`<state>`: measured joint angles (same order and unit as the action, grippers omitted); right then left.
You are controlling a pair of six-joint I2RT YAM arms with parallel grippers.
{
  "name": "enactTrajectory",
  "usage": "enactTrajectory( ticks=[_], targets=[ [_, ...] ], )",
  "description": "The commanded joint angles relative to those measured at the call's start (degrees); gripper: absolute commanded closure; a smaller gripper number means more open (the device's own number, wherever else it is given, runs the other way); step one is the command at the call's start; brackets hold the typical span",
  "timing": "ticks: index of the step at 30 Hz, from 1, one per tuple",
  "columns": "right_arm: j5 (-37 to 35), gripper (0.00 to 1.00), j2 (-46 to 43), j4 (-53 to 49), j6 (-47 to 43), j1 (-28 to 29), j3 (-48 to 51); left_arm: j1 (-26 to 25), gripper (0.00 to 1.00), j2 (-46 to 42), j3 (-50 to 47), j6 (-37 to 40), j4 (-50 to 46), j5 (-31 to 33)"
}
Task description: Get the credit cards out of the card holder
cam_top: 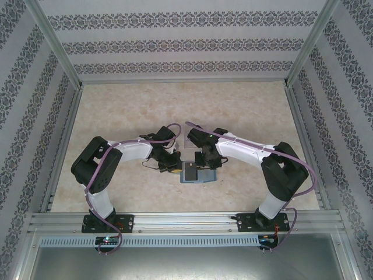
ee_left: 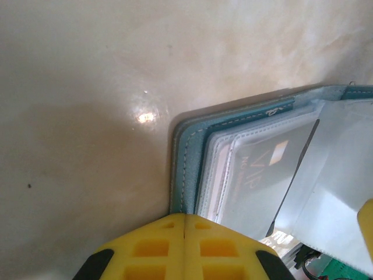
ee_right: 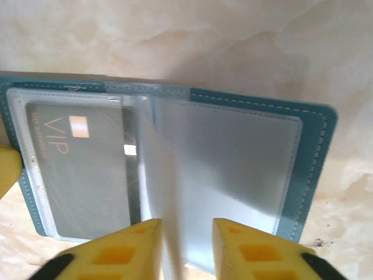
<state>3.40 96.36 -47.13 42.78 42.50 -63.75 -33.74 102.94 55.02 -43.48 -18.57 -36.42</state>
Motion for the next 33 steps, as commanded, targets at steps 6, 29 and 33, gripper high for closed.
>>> enactTrajectory(
  ticks=[6,29,33],
  targets=[
    [-1.4,0.88,-1.1,0.1,-2.1,-2.0,3.6,-0.5,1.0,1.0,0.2,1.3,-2.1,0.6],
    [-10.7,0.71,-0.4,-8.6,-4.0,-2.1,0.8,-0.6,1.0,-2.3,1.7,1.5,-5.8,1.9],
    [-10.1,0.71,-2.7,-9.3,-3.9,-2.1,0.0,-0.5,1.0,-2.9,3.7,1.8,-7.3,1.7]
  ],
)
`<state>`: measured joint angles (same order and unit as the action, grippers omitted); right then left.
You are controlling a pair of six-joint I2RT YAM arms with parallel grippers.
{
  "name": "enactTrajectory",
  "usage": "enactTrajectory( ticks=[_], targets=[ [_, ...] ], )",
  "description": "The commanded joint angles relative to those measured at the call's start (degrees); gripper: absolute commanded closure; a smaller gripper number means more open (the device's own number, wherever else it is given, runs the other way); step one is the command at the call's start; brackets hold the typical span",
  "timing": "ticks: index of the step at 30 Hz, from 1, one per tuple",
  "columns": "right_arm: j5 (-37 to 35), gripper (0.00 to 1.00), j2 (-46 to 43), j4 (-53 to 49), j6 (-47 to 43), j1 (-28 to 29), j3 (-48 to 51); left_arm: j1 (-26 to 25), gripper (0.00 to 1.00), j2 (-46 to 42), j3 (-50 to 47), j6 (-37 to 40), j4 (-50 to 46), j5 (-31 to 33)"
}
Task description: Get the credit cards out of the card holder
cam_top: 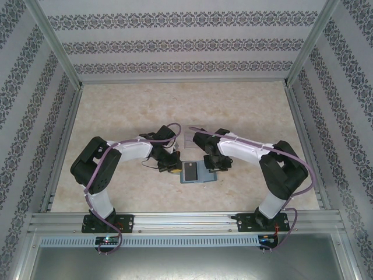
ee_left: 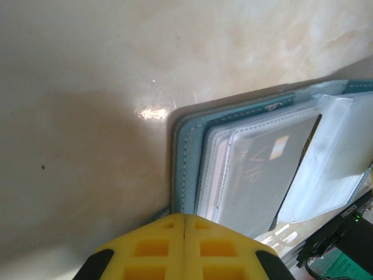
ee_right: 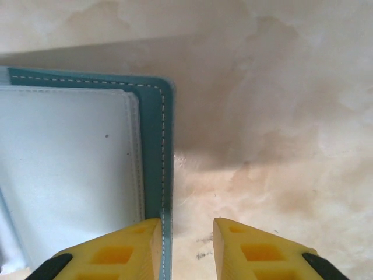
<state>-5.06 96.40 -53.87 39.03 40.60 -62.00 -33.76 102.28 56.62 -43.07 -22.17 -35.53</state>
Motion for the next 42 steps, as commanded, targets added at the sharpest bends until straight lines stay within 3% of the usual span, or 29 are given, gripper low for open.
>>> enactTrajectory(
  ticks=[1,10,19,42],
  targets=[
    [-1.0,0.71,-3.4,-2.3,-0.2,-0.2,-1.9,-0.5,1.0,-2.3,2.3,1.3,-3.6,0.6],
    [11.1,0.74,-7.4,9.0,2.2,-1.2,1.7,-2.1,1.0,-1.4,4.8,-0.5,-2.0,-1.3],
    [25.4,0.74,-5.2,25.1,6.7,-3.2,7.5,-3.4,1.0,2.1,4.9,-1.1,0.2,-1.3],
    [27.0,0.78,1.4,30.1,6.8,-3.4,9.1,-3.6,1.0,3.5,2.1,-1.5,2.0,-1.3]
  ],
)
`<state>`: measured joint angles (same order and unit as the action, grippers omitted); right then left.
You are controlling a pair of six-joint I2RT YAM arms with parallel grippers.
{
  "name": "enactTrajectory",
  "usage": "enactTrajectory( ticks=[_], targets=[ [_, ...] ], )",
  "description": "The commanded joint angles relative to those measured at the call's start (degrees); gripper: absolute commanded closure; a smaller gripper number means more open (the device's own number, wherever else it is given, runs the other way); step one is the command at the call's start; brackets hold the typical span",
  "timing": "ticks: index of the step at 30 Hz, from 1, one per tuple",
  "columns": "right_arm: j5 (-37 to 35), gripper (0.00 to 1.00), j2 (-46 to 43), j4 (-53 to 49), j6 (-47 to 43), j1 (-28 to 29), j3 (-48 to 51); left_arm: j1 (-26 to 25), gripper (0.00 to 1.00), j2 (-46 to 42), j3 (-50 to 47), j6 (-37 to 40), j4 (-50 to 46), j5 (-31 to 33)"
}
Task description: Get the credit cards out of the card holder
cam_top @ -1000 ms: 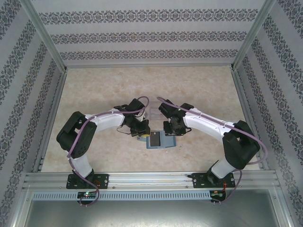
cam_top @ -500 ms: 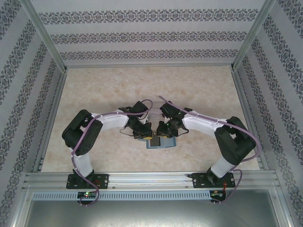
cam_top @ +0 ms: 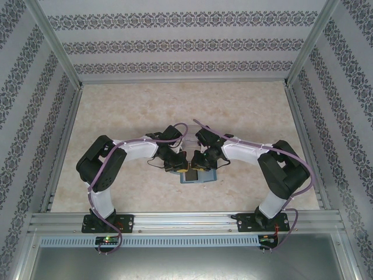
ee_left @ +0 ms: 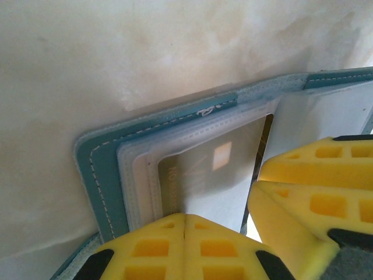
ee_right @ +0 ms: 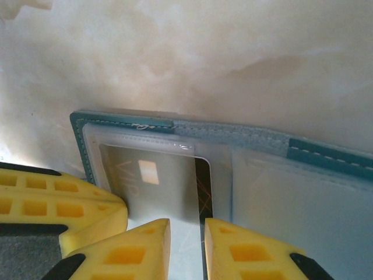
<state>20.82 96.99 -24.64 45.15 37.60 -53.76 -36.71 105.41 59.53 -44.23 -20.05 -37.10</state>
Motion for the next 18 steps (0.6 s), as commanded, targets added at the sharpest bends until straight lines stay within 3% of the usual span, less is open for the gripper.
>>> enactTrajectory(
  ticks=[1,18],
  targets=[
    [1.2,0.78,0.9,1.1,0.7,-0.4,1.0,-0.6,1.0,0.4,-0.8,-0.3,-0.2,0.3],
    [-4.7,0.77,0.7,-4.2,-1.0,-0.4,0.5,-0.6,1.0,-0.5,-0.9,-0.1,-1.1,0.8]
  ],
)
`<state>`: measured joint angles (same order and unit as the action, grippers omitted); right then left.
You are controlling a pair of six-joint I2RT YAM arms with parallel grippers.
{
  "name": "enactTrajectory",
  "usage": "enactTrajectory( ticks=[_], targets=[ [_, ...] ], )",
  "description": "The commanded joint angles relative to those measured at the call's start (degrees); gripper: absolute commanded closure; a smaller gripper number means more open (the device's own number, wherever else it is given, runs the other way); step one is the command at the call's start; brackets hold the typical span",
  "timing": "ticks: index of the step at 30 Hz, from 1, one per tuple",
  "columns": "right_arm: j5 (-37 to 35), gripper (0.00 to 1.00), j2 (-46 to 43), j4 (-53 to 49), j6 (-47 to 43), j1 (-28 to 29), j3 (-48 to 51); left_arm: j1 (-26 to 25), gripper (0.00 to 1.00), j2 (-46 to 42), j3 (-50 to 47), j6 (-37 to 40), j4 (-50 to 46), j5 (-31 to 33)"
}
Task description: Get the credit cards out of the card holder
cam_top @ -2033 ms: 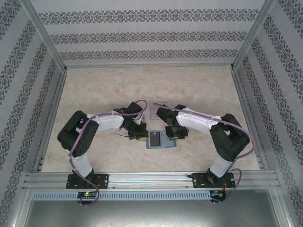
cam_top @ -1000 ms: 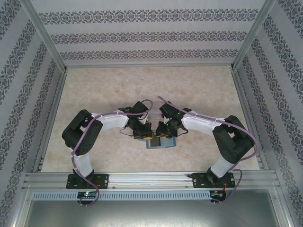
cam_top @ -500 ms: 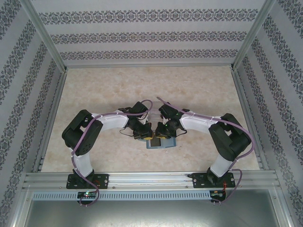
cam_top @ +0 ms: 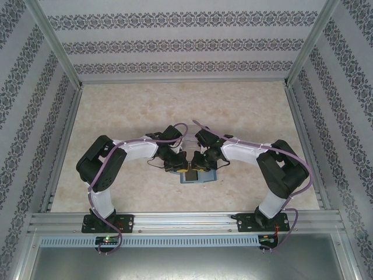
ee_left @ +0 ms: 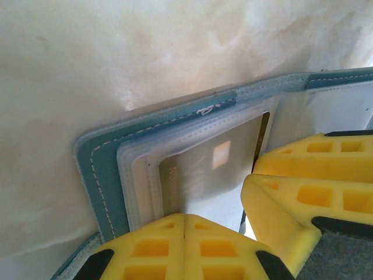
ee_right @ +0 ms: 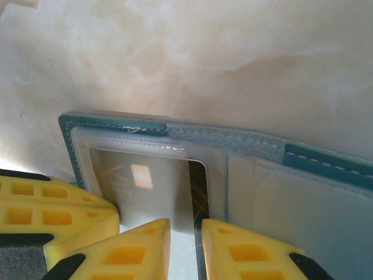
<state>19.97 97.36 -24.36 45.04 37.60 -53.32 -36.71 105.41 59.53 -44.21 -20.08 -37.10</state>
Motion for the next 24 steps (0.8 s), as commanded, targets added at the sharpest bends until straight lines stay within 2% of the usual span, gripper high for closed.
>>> enactTrajectory(
  ticks=[1,11,17,24],
  targets=[
    [-4.1,0.77,0.1,-4.9,-1.0,-0.3,-0.1,-0.6,1.0,-0.5,-0.9,-0.1,-1.2,0.8],
    [-5.3,0.76,-2.2,-6.9,-1.0,-0.1,-0.9,-0.6,1.0,-0.9,-0.5,0.3,-2.3,1.5],
    [-2.9,0.76,-5.5,-4.6,0.1,-0.6,-0.1,-0.6,1.0,-1.1,2.4,1.7,-5.3,1.7],
    [-1.3,0.76,-5.0,-3.1,0.1,-1.4,1.2,-0.7,1.0,0.1,5.5,2.7,-7.6,1.4]
  ],
)
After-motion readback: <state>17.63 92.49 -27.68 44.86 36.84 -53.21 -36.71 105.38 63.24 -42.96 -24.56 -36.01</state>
